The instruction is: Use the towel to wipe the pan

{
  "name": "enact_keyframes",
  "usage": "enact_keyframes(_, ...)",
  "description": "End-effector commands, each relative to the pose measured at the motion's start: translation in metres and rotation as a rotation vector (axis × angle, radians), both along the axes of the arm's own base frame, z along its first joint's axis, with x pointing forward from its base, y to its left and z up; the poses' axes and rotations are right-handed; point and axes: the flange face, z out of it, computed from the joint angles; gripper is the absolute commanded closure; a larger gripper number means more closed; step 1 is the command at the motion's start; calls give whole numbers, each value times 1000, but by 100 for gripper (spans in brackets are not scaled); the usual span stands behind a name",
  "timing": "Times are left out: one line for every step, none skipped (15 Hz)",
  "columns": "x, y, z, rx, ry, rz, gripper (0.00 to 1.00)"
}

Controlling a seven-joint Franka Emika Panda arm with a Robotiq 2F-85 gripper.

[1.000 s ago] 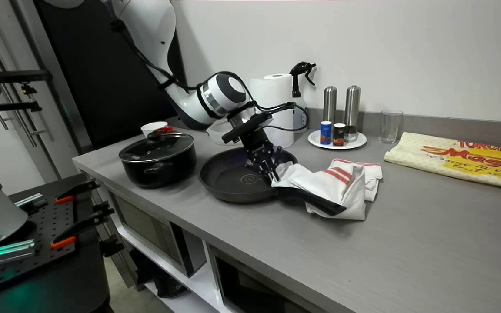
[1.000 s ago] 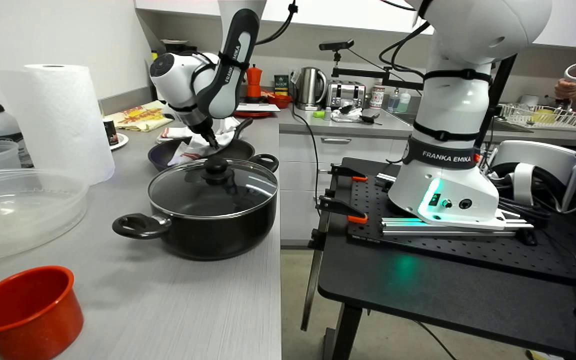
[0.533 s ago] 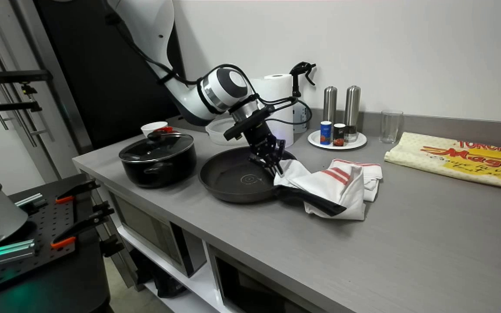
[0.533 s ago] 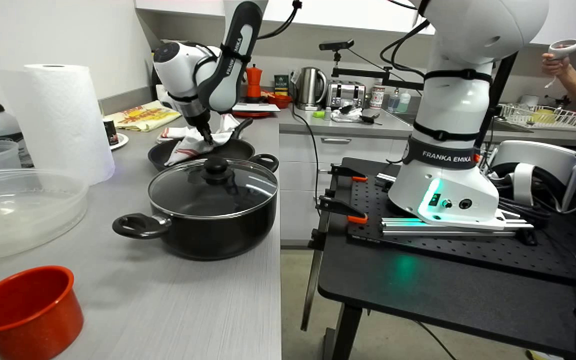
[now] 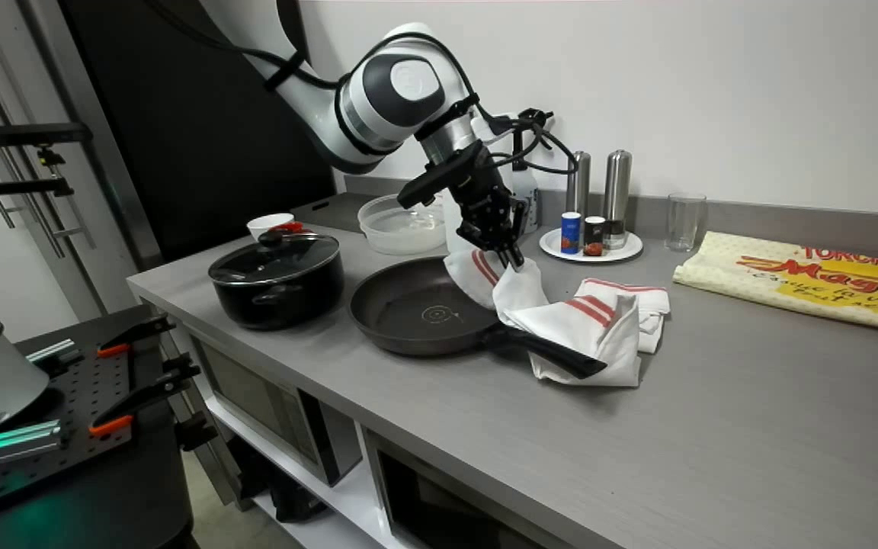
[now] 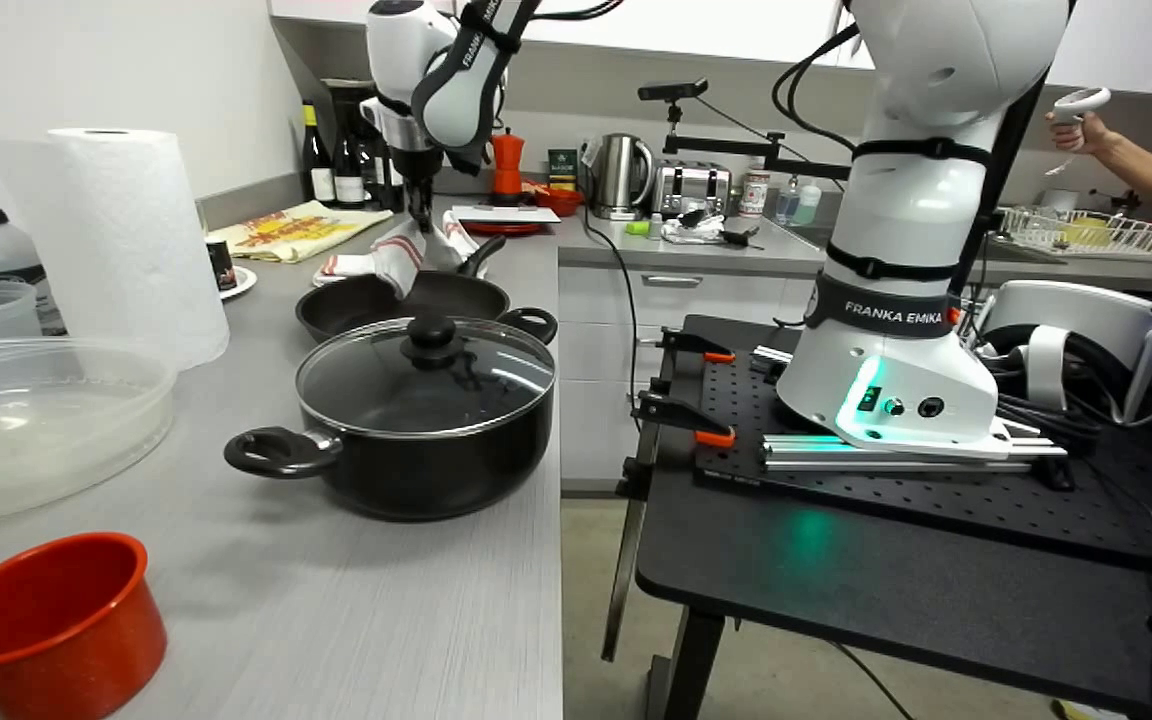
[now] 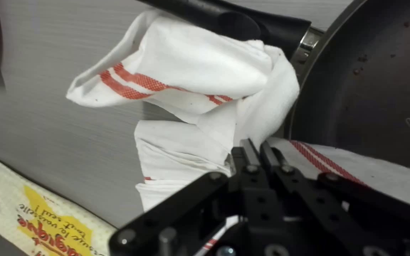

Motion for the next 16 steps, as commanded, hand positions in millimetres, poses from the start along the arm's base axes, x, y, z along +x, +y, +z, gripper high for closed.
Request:
enact_keyframes(-9, -33, 25, 113, -94, -146, 99)
enact_keyframes(-10, -46, 28, 136, -120, -204, 99)
enact_keyframes(-11, -56, 31, 163, -145, -257, 99)
enact_keyframes(-13, -66, 30, 188, -169, -314, 99)
enact_keyframes(-14, -75, 30, 209, -193, -366, 99)
enact_keyframes(-16, -84, 29, 228, -215, -415, 99)
enact_keyframes(-18, -92, 27, 245, -237, -464, 99)
enact_keyframes(-21, -100, 24, 260, -258, -511, 99)
enact_keyframes(-24, -107, 21, 276, -280, -557, 99)
enact_keyframes(-28, -115, 16, 292, -300, -605, 99)
enact_keyframes(-32, -122, 11, 312, -320, -652, 99)
enact_keyframes(-36, -128, 6, 327, -340, -695, 99)
enact_keyframes(-40, -135, -2, 341, -351, -734, 99)
enact_keyframes(-44, -141, -8, 351, -366, -771, 99)
enact_keyframes(-49, -147, -15, 360, -379, -808, 99)
enact_keyframes(-53, -151, -21, 369, -390, -835, 99)
